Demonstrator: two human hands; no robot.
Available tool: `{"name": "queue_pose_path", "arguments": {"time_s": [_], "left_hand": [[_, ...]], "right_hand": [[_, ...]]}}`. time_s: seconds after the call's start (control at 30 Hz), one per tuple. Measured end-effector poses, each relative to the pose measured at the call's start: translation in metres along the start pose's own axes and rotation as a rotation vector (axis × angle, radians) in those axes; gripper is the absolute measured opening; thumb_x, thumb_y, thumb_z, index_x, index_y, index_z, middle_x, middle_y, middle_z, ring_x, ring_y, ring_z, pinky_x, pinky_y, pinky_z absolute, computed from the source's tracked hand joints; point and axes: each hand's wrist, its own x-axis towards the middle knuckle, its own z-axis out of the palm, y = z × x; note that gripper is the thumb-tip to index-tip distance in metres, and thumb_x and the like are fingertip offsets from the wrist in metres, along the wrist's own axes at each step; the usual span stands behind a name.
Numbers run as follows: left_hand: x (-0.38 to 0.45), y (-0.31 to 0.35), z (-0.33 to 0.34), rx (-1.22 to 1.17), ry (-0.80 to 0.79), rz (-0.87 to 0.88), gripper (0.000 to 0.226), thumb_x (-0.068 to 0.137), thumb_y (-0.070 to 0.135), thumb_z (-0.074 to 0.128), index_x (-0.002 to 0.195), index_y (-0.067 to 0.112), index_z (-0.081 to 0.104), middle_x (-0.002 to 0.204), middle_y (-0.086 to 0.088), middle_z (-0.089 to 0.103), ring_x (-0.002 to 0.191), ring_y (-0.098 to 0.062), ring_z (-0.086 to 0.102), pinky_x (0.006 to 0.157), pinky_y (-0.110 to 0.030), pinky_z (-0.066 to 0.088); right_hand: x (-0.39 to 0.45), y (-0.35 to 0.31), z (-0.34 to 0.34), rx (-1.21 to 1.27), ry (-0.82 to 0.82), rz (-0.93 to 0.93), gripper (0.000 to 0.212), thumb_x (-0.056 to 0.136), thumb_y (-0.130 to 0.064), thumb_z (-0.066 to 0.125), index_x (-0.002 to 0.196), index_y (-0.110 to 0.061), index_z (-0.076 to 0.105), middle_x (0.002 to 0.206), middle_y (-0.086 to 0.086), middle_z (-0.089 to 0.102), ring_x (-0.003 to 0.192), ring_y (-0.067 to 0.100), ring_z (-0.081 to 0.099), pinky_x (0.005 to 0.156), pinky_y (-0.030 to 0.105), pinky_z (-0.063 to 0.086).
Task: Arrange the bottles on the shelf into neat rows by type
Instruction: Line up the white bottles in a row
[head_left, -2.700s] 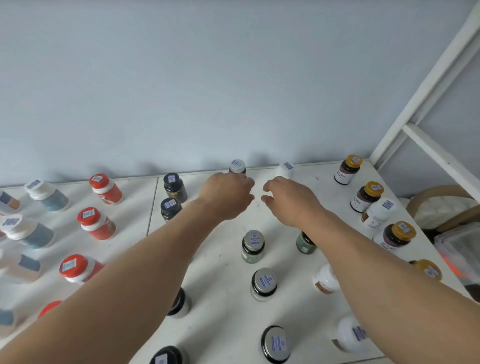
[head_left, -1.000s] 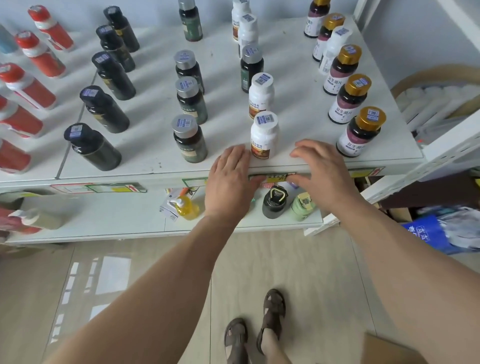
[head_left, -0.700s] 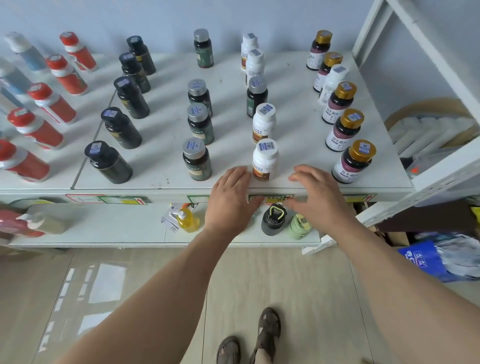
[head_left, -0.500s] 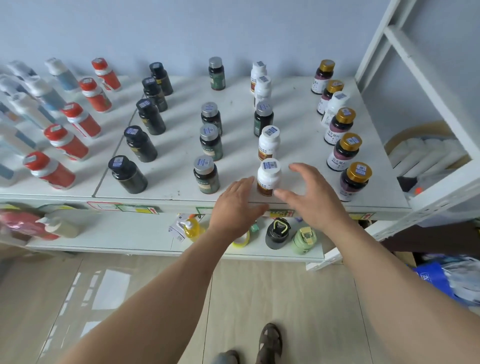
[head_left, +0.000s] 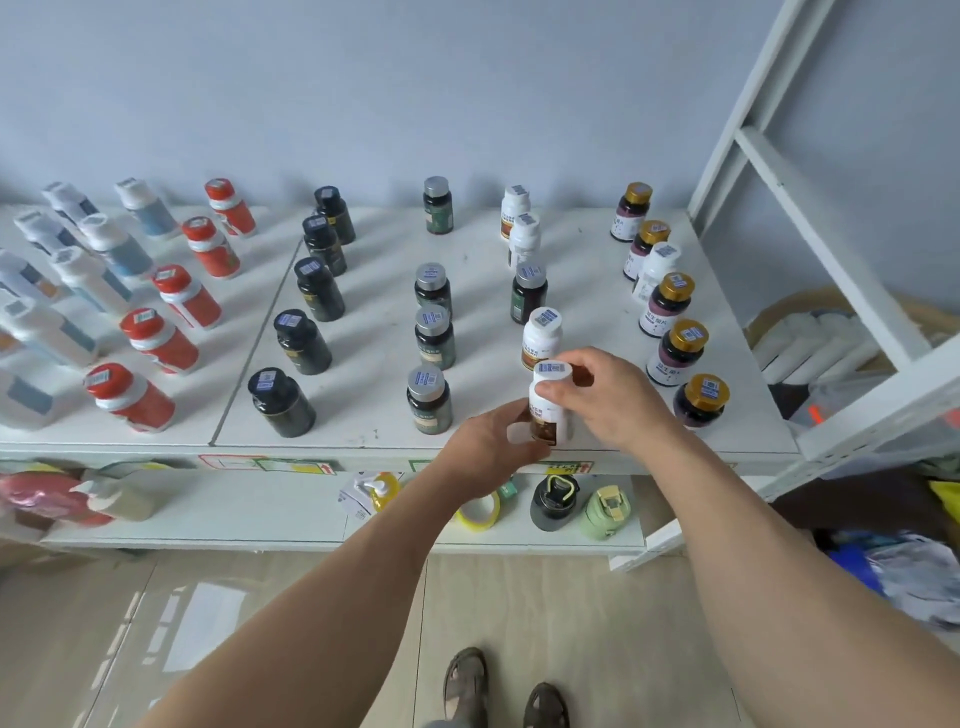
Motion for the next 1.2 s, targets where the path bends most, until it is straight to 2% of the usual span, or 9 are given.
{"name": "queue_pose_path", "arguments": {"time_s": [0.1,0.2,0.3,0.47,0.67,0.77,0.87,1.03,1.2], "left_hand": [[0.003,0.002,-0.011,-0.004,-0.068,0.03,0.033,0.078,0.039,0.067,0.11,0.043,0.059,0.106,0.014,0.067,0.097,-0.013,0.062,0.077,-0.019,0.046],[0.006,0.005,-0.022,0.023,-0.098,0.067,0.033,0.081,0.039,0.067,0.112,0.046,0.058,0.106,0.022,0.064,0.093,0.0,0.056,0.071,-0.008,0.037],[0.011,0.007,-0.028,0.044,-0.121,0.077,0.032,0.081,0.04,0.067,0.11,0.048,0.058,0.107,0.028,0.062,0.095,-0.003,0.056,0.072,-0.01,0.037],[0.017,0.007,-0.037,0.018,-0.151,0.071,0.032,0.081,0.036,0.069,0.11,0.046,0.061,0.112,0.024,0.064,0.113,-0.009,0.055,0.097,-0.03,0.042],[0.02,0.01,-0.047,0.04,-0.154,0.063,0.032,0.081,0.038,0.069,0.104,0.057,0.057,0.098,0.045,0.058,0.103,0.006,0.053,0.083,-0.016,0.036],[0.021,0.009,-0.045,0.051,-0.128,0.054,0.033,0.08,0.036,0.071,0.108,0.051,0.059,0.099,0.037,0.062,0.1,0.001,0.058,0.08,-0.013,0.038],[0.023,0.01,-0.042,0.207,-0.078,0.08,0.04,0.082,0.036,0.07,0.118,0.044,0.056,0.108,0.023,0.064,0.091,-0.006,0.06,0.072,-0.015,0.041],[0.03,0.012,-0.038,0.553,0.011,0.143,0.057,0.09,0.032,0.061,0.142,0.029,0.039,0.138,0.003,0.051,0.124,-0.019,0.048,0.095,-0.031,0.041],[0.031,0.014,-0.037,0.701,0.066,0.246,0.046,0.09,0.023,0.057,0.135,0.019,0.046,0.129,-0.005,0.055,0.118,-0.024,0.051,0.089,-0.035,0.044]], "right_hand": [[-0.004,-0.006,0.0,-0.015,0.05,0.046,0.049,0.076,-0.054,0.07,0.116,-0.027,0.063,0.104,-0.011,0.067,0.092,0.006,0.06,0.07,0.02,0.041],[-0.005,-0.014,0.001,-0.001,0.104,0.079,0.044,0.073,-0.057,0.072,0.106,-0.03,0.062,0.096,-0.015,0.066,0.082,-0.005,0.057,0.06,0.016,0.036],[-0.004,-0.021,0.003,-0.02,0.148,0.096,0.045,0.07,-0.058,0.073,0.101,-0.03,0.057,0.091,-0.016,0.062,0.075,-0.006,0.053,0.056,0.017,0.034],[0.003,-0.03,0.002,-0.05,0.168,0.11,0.053,0.068,-0.061,0.073,0.104,-0.025,0.057,0.092,-0.011,0.061,0.079,0.008,0.057,0.055,0.016,0.034],[0.011,-0.031,0.003,-0.055,0.154,0.117,0.054,0.067,-0.063,0.072,0.103,-0.026,0.056,0.091,-0.012,0.061,0.073,-0.003,0.052,0.054,0.016,0.032],[0.011,-0.028,0.004,-0.044,0.14,0.115,0.054,0.069,-0.061,0.073,0.106,-0.025,0.055,0.094,-0.011,0.061,0.077,0.002,0.055,0.055,0.016,0.034],[0.007,-0.021,0.008,-0.029,0.133,0.111,0.047,0.071,-0.056,0.074,0.101,-0.026,0.054,0.094,-0.012,0.062,0.08,0.003,0.056,0.058,0.019,0.037],[-0.002,-0.006,0.019,0.026,0.129,0.121,0.041,0.07,-0.053,0.077,0.095,-0.029,0.054,0.089,-0.014,0.063,0.079,0.0,0.057,0.06,0.023,0.042],[-0.007,0.001,0.032,0.04,0.157,0.098,0.042,0.07,-0.05,0.079,0.096,-0.029,0.053,0.093,-0.012,0.062,0.082,-0.001,0.057,0.063,0.023,0.044]]}}
